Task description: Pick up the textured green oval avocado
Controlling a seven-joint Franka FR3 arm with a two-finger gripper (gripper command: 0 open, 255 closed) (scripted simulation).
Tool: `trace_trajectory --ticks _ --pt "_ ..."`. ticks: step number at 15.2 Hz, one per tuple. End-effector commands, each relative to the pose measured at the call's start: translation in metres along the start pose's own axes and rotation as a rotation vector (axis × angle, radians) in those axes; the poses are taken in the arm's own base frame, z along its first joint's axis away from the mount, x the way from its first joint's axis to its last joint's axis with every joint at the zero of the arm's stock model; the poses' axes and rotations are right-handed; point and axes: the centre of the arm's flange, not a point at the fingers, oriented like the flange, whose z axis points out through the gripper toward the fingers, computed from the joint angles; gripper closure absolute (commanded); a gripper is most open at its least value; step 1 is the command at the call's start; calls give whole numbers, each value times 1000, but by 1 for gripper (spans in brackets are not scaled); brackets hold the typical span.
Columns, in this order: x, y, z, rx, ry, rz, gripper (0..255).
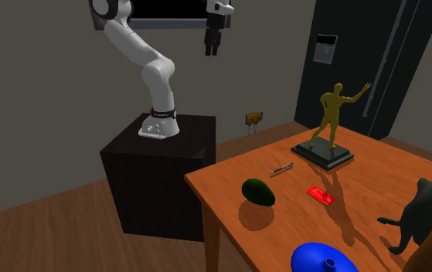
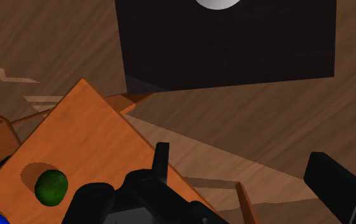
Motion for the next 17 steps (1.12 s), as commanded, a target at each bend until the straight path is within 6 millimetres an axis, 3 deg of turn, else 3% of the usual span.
trace_trajectory --ticks 1,17 --pt "0 0 0 0 0 0 0" --pt "136 134 109 39 -45 5 0"
